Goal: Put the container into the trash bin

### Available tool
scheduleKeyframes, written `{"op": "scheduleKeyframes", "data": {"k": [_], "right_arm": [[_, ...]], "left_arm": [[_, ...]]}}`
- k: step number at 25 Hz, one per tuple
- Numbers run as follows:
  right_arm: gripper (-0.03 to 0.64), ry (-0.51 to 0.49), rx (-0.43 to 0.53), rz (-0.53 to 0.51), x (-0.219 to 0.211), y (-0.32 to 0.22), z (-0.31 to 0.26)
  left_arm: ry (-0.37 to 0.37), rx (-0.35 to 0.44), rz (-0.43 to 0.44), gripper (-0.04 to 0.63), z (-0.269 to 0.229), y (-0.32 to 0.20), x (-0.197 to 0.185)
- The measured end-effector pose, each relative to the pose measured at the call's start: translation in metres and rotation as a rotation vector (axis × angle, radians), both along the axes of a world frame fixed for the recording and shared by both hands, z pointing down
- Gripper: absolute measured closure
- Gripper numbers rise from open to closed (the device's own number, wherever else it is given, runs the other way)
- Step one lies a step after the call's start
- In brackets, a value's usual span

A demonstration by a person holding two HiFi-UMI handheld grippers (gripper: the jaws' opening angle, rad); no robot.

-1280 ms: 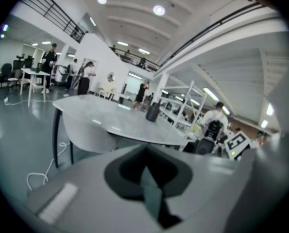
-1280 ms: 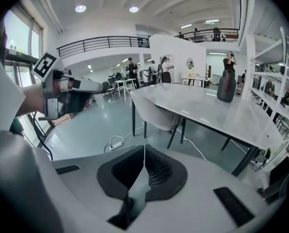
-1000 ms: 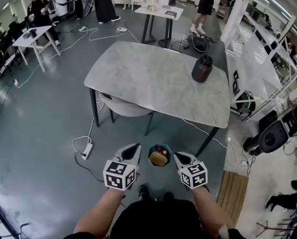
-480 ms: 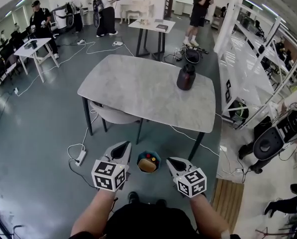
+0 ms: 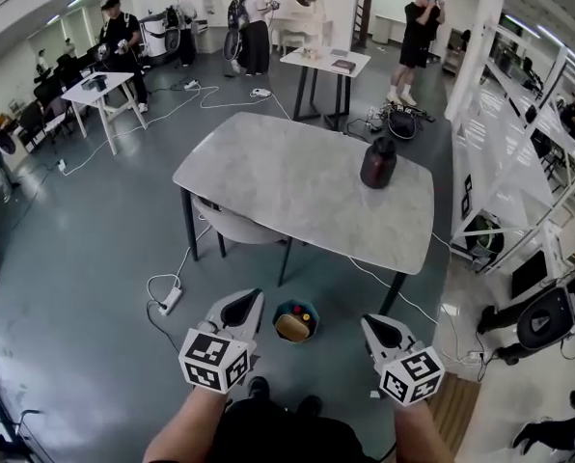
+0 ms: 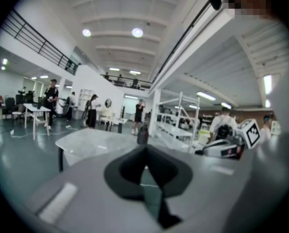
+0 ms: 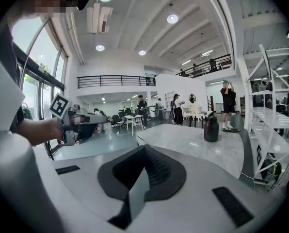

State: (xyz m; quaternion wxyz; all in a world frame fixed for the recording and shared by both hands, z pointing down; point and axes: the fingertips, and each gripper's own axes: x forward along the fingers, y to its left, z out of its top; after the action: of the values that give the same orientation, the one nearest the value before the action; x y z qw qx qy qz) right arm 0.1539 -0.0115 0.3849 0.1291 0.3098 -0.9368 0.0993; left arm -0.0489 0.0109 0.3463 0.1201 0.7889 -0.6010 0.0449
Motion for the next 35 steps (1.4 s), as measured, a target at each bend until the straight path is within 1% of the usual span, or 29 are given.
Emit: {"op": "scheduleKeyframes", "data": {"k": [3, 6, 8, 14, 18, 24, 35], "right_arm": [[0.624, -0.032, 0.048, 0.023, 0.007, -0.005, -0.024], [0.624, -0.053, 0.104, 0.068, 0.015, -0.007, -0.044], [0.624, -0.067, 0.125, 0.099, 0.019, -0.008, -0.052], [0.626, -0.108, 0.125, 0.098, 0.008, -0.007, -0.055], [0.626, -0.101, 0.139, 0.1, -0.006, -0.009, -0.06], [0.626, -0.087, 0.182, 0.109, -0.019, -0.012, -0.079], [0.626, -0.077, 0.169, 0.101, -0.03, -0.005, -0.078]], "left_arm": [[-0.024, 0.022, -0.004, 0.591, -0.012, -0.003, -0.007], [-0.026, 0.043, 0.01, 0.591, -0.02, -0.013, -0.013], [-0.029, 0.063, 0.021, 0.591, -0.026, -0.019, -0.017], [-0.047, 0.113, 0.026, 0.591, -0.041, -0.029, -0.035], [-0.051, 0.138, 0.012, 0.591, -0.046, -0.031, -0.046], [-0.038, 0.135, 0.026, 0.591, -0.049, -0.035, -0.045], [-0.026, 0.119, 0.023, 0.591, -0.042, -0.024, -0.054]]}}
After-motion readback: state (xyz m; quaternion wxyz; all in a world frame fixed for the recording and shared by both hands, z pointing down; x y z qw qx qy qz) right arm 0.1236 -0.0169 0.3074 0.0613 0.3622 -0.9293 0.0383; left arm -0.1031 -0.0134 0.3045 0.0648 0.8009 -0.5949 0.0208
